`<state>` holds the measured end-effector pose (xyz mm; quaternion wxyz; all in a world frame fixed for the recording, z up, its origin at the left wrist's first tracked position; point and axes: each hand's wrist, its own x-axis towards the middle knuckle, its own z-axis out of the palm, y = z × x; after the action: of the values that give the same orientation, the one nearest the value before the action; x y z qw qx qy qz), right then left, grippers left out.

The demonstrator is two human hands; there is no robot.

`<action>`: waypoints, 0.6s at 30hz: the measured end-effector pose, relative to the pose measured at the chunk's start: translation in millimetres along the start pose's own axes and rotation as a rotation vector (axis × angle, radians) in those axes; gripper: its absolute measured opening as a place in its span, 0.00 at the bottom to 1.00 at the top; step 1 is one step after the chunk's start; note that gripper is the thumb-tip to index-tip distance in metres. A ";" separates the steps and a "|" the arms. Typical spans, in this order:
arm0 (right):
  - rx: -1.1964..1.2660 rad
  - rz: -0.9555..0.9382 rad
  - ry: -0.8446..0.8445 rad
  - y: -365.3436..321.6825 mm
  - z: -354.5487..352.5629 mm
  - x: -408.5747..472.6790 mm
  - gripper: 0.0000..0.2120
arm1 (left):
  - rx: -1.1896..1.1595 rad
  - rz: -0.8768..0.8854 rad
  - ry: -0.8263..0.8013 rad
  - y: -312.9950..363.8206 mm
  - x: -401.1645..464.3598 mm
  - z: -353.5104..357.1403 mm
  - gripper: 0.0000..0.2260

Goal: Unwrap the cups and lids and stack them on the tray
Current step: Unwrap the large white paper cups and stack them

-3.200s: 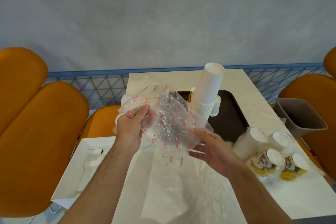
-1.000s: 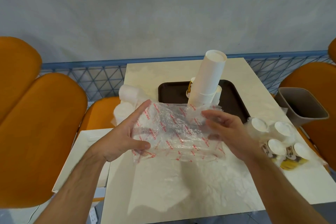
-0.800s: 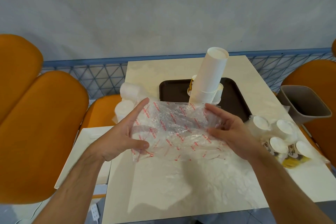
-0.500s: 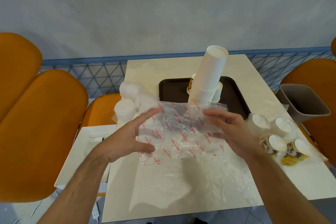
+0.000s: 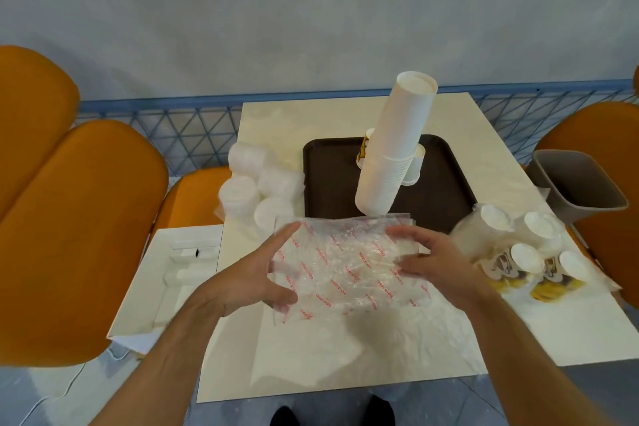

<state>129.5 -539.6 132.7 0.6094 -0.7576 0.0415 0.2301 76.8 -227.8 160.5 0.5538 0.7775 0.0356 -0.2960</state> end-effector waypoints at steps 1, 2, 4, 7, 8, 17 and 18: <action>-0.088 0.025 0.000 6.5 1.4 3.7 0.28 | 0.038 -0.039 0.018 -6.6 2.1 4.3 0.50; -0.193 0.059 0.003 12.8 3.8 5.7 0.30 | 0.069 -0.069 0.018 -13.3 3.2 9.2 0.50; -0.460 0.066 0.126 22.4 11.4 9.5 0.29 | 0.115 -0.093 -0.011 -24.3 5.3 18.2 0.51; -0.680 -0.176 0.305 35.6 41.2 8.1 0.27 | 0.167 -0.118 -0.034 -37.0 8.5 26.5 0.51; -0.720 -0.243 0.272 38.0 56.9 5.5 0.27 | 0.187 -0.119 -0.029 -40.7 9.9 28.0 0.51; -1.183 -0.127 -0.159 100.7 137.5 3.9 0.31 | 0.472 -0.151 0.153 -69.0 18.8 35.5 0.46; -1.191 -0.110 -0.169 106.9 137.0 3.3 0.31 | 0.596 -0.151 0.272 -71.2 19.0 38.5 0.41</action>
<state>54.9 -436.9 14.0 0.0924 -0.9487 -0.1824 0.2412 48.9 -239.6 83.0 0.2688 0.9328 0.0784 -0.2270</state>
